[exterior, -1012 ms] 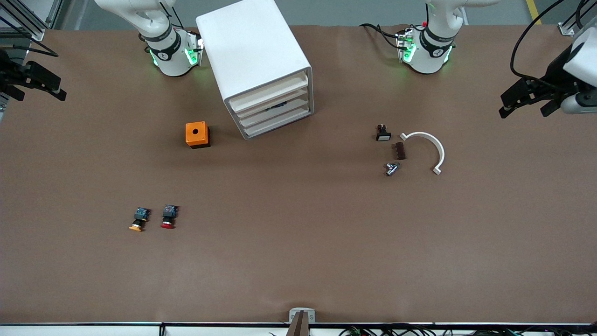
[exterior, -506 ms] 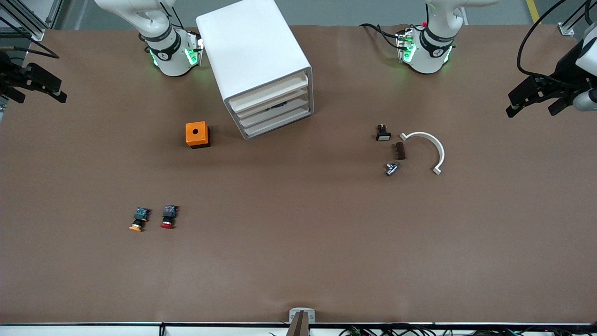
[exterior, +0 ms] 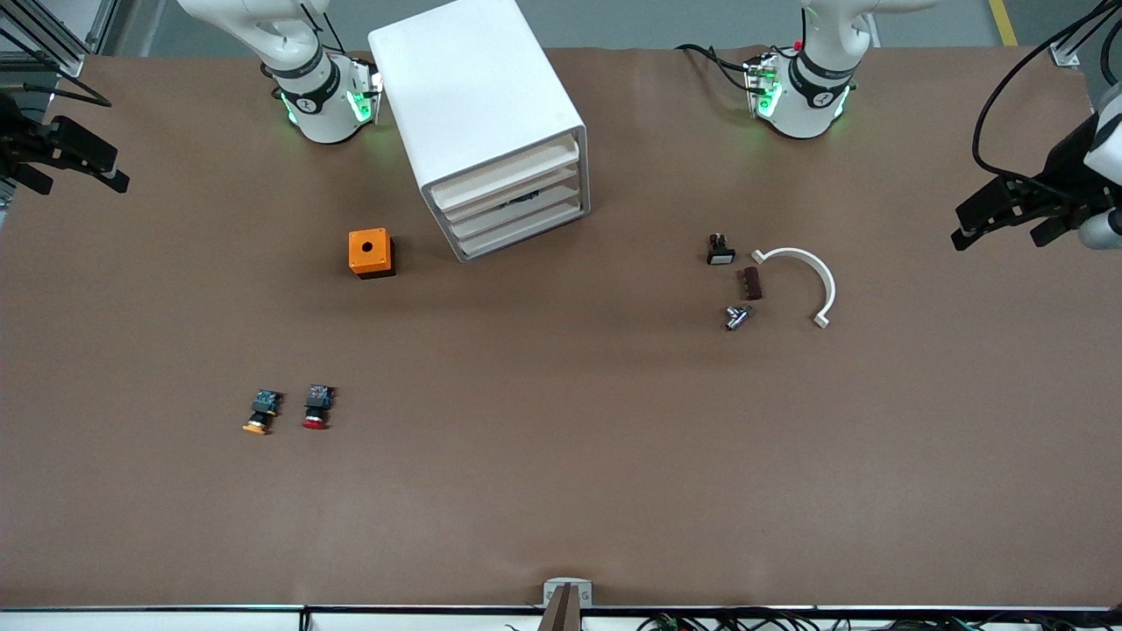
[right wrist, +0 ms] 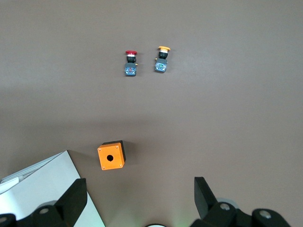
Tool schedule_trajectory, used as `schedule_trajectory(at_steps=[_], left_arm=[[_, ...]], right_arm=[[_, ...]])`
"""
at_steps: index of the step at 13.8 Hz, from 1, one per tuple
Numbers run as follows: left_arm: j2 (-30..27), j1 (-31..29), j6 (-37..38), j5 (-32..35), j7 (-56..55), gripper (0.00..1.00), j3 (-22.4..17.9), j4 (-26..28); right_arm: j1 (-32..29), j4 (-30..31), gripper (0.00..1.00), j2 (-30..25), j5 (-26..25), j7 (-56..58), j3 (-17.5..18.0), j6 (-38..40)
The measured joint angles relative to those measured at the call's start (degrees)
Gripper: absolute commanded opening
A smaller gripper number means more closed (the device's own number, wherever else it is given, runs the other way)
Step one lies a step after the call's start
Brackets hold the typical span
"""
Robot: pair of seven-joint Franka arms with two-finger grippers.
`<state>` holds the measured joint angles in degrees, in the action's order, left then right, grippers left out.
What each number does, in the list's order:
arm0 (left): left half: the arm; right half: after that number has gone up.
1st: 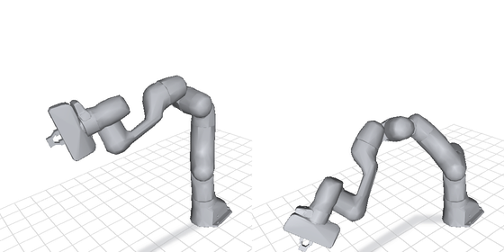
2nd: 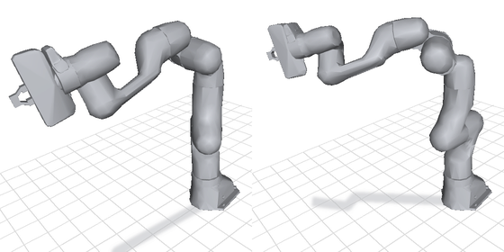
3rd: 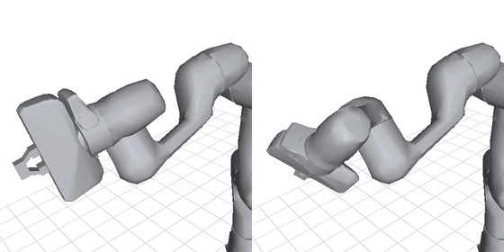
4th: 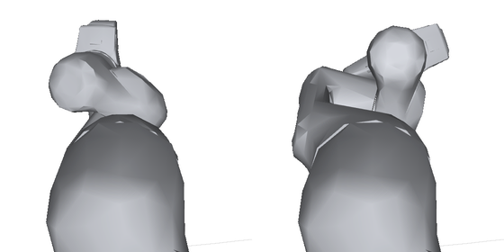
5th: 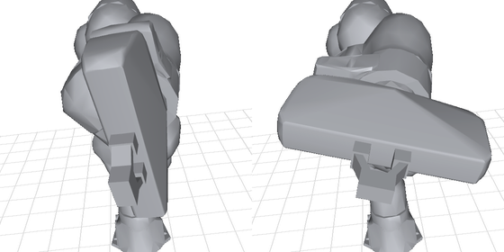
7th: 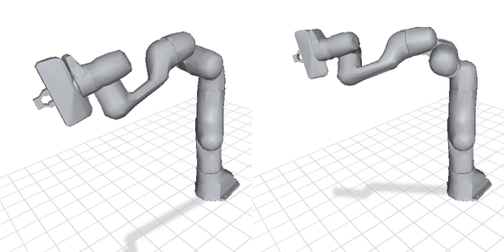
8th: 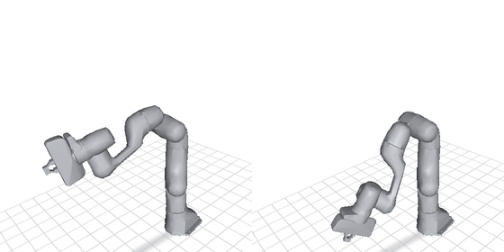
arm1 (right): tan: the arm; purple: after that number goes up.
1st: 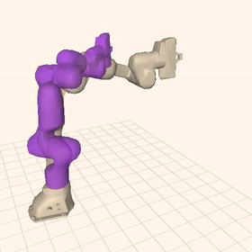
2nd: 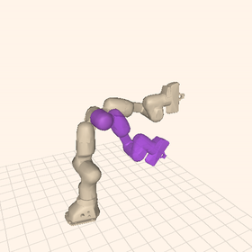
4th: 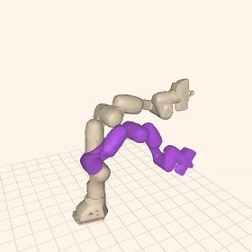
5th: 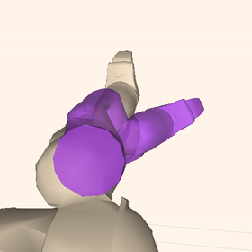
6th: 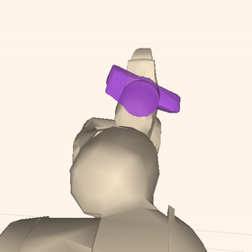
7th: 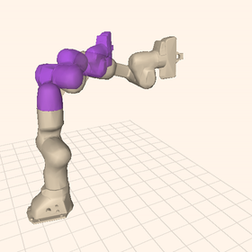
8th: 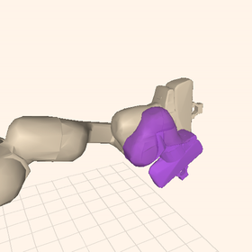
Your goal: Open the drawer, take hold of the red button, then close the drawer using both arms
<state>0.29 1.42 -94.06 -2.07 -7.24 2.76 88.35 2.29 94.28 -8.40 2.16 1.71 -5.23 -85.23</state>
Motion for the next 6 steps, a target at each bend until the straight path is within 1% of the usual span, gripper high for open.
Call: schedule_trajectory(at_steps=[3, 6], left_arm=[[1.67, 0.12, 0.0, 0.0, 0.0, 1.0, 0.12, -1.01], [1.73, 0.18, 0.01, 0.0, 0.0, 1.0, 0.27, -1.35]], right_arm=[[-0.06, 0.0, 1.0, -0.02, -0.78, 1.03, -0.11, 0.0], [-0.07, 0.0, 1.0, -0.02, -1.36, 1.24, -0.22, 0.0]])
